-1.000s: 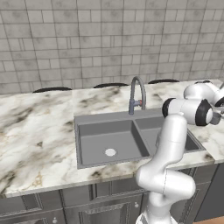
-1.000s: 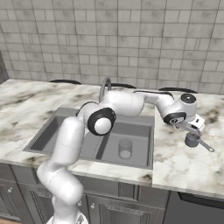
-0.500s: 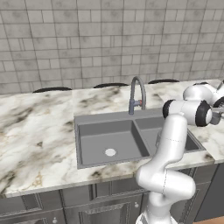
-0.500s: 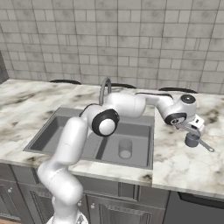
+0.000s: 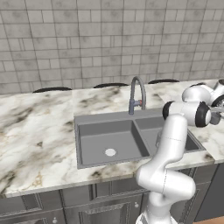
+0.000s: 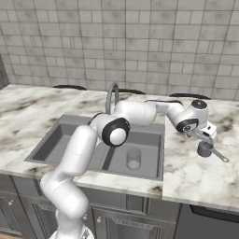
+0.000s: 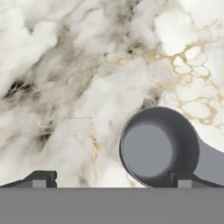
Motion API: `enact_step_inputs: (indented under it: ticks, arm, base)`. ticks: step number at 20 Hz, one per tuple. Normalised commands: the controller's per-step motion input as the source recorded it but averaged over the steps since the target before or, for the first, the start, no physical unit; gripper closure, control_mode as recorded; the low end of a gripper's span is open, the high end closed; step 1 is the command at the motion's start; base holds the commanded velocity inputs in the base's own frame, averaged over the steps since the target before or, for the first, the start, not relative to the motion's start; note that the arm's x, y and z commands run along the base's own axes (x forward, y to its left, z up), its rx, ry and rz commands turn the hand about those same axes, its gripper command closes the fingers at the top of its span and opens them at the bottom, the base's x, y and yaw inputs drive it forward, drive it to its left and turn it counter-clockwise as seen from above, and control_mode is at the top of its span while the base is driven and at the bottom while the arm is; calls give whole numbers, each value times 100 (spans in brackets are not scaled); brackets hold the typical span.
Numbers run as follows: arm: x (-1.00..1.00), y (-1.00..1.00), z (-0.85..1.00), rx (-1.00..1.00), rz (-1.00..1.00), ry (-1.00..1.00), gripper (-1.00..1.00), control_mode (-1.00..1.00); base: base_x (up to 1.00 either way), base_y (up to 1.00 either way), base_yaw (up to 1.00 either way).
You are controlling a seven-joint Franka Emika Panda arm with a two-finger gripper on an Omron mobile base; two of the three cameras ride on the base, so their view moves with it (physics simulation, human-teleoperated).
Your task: Move any existing items from the left basin to the right basin for drying. Then move the measuring cup from the counter to the left basin of the sink for washing.
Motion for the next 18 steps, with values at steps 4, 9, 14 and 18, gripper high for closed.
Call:
enact_step_inputs:
  ticks: [4, 9, 14, 18]
  arm:
    - [9, -6, -11, 0, 0, 4, -100, -100]
    - [7, -5, -11, 0, 0, 4, -100, -100]
    - [3, -7, -7, 0, 0, 1, -100, -100]
    - [0, -13, -6, 0, 0, 0, -100, -100]
  base:
    - [0, 0, 0]
    - [0, 0, 0]
    - [0, 0, 0]
    - [0, 0, 0]
